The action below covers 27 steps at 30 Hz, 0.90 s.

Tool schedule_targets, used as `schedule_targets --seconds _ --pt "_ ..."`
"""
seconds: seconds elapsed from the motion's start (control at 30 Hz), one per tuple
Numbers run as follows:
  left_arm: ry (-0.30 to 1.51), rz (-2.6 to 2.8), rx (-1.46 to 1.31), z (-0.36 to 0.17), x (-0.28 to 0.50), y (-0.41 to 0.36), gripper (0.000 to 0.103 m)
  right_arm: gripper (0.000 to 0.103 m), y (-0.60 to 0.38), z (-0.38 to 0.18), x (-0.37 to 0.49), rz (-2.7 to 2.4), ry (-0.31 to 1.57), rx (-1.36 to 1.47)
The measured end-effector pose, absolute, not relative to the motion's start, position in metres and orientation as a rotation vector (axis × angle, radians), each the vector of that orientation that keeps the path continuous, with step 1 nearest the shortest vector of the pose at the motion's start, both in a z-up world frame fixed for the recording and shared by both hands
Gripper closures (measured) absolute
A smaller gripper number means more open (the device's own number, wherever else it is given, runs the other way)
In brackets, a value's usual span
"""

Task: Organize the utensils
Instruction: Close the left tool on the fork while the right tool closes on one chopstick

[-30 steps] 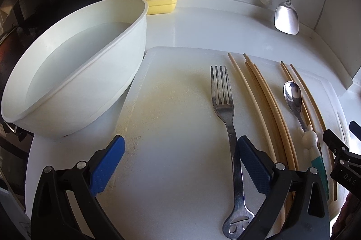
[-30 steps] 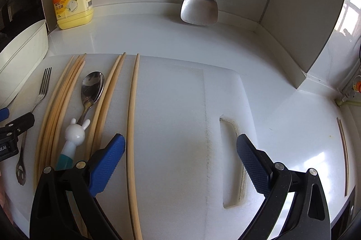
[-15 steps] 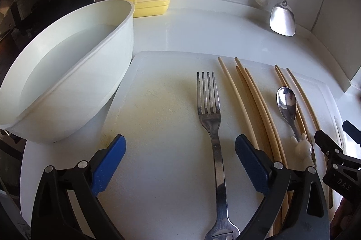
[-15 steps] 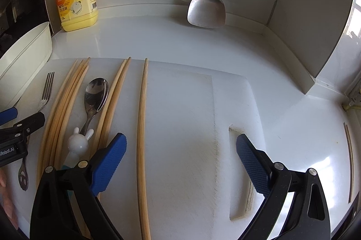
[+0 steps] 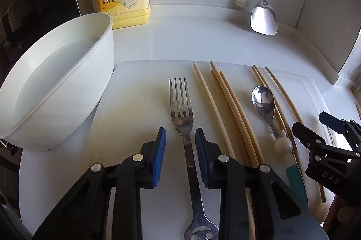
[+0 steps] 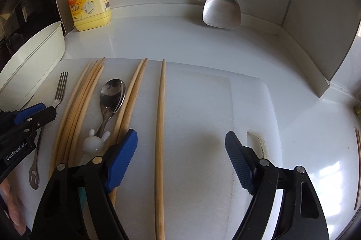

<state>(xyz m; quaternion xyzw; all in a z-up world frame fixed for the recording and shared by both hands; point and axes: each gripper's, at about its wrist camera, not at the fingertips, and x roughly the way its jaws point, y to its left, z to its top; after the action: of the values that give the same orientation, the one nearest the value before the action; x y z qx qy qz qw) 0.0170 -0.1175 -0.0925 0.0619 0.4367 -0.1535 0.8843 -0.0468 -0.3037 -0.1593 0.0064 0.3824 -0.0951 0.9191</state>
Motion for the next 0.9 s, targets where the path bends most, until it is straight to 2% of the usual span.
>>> schedule_targets --seconds 0.23,0.3,0.5,0.57,0.63,0.8,0.9 --pt "0.912 -0.323 0.127 -0.092 0.018 -0.116 0.079 0.039 -0.301 -0.158 -0.044 -0.154 0.797 0.009" --pt "0.911 -0.324 0.127 -0.092 0.018 -0.116 0.083 0.039 -0.303 -0.159 -0.045 -0.147 0.797 0.019" --pt "0.912 -0.324 0.126 -0.092 0.019 -0.118 0.085 0.041 -0.305 -0.159 -0.046 -0.146 0.798 0.029" --pt "0.912 -0.324 0.126 -0.092 0.019 -0.118 0.085 0.048 -0.303 -0.158 -0.046 -0.125 0.794 0.014" --pt "0.912 -0.326 0.125 -0.092 0.019 -0.118 0.086 0.066 -0.300 -0.156 -0.046 -0.115 0.789 0.000" --pt "0.907 -0.332 0.128 -0.092 0.016 -0.121 0.093 0.093 -0.297 -0.156 -0.048 -0.120 0.773 -0.025" --pt "0.903 -0.333 0.130 -0.092 0.015 -0.122 0.094 0.096 -0.294 -0.157 -0.049 -0.133 0.768 -0.048"
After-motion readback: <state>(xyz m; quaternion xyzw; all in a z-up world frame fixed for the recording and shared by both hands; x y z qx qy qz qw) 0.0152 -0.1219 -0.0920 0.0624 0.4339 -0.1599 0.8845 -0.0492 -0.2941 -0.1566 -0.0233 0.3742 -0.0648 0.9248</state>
